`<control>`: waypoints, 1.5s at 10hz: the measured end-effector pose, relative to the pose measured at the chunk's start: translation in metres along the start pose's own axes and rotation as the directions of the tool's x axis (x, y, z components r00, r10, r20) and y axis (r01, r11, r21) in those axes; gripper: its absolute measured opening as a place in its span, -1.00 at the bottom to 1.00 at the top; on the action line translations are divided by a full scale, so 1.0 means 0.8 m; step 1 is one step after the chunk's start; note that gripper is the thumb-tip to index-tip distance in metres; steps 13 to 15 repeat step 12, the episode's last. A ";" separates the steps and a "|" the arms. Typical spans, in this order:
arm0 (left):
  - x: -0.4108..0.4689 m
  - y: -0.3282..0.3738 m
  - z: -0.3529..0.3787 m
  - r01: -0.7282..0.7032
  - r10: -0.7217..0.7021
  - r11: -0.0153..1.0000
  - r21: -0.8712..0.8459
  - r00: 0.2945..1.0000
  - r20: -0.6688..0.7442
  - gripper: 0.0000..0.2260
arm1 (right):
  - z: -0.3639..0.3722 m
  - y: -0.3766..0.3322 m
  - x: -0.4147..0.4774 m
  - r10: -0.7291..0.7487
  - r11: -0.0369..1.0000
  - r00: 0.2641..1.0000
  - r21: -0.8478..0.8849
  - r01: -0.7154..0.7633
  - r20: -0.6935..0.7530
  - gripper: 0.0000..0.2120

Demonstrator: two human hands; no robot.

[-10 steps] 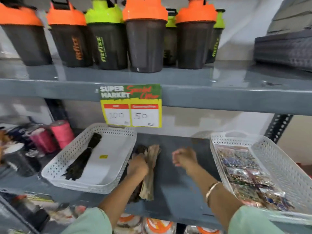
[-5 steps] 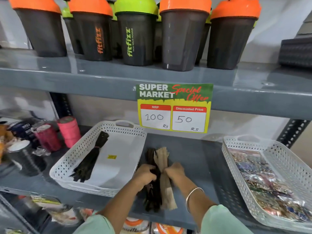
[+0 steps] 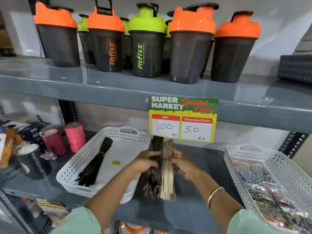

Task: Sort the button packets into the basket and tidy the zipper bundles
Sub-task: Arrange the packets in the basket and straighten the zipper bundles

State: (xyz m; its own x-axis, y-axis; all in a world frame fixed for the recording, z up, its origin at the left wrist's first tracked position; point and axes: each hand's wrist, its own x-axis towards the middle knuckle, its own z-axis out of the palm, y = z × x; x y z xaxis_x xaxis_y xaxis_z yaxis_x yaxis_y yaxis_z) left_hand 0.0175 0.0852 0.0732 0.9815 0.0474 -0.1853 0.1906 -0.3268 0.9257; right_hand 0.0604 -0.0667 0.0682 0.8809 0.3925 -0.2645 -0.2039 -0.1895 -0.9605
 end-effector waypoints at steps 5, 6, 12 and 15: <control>0.029 -0.108 -0.172 0.250 -0.256 0.948 0.199 0.967 0.005 -0.50 | 0.191 -0.005 0.092 0.087 0.990 0.995 -0.111 -0.082 0.038 -0.49; 0.037 -0.135 -0.166 0.270 -0.288 0.934 0.235 0.956 0.045 -0.50 | 0.204 0.010 0.103 0.082 0.964 0.997 -0.253 -0.079 0.003 -0.50; -0.010 -0.102 -0.144 0.023 0.240 0.891 0.453 0.824 -0.513 -0.63 | 0.174 -0.025 0.020 -0.118 0.552 0.992 -0.833 0.029 -0.044 -0.38; -0.010 -0.102 -0.144 0.023 0.240 0.891 0.453 0.824 -0.513 -0.63 | 0.174 -0.025 0.020 -0.118 0.552 0.992 -0.833 0.029 -0.044 -0.38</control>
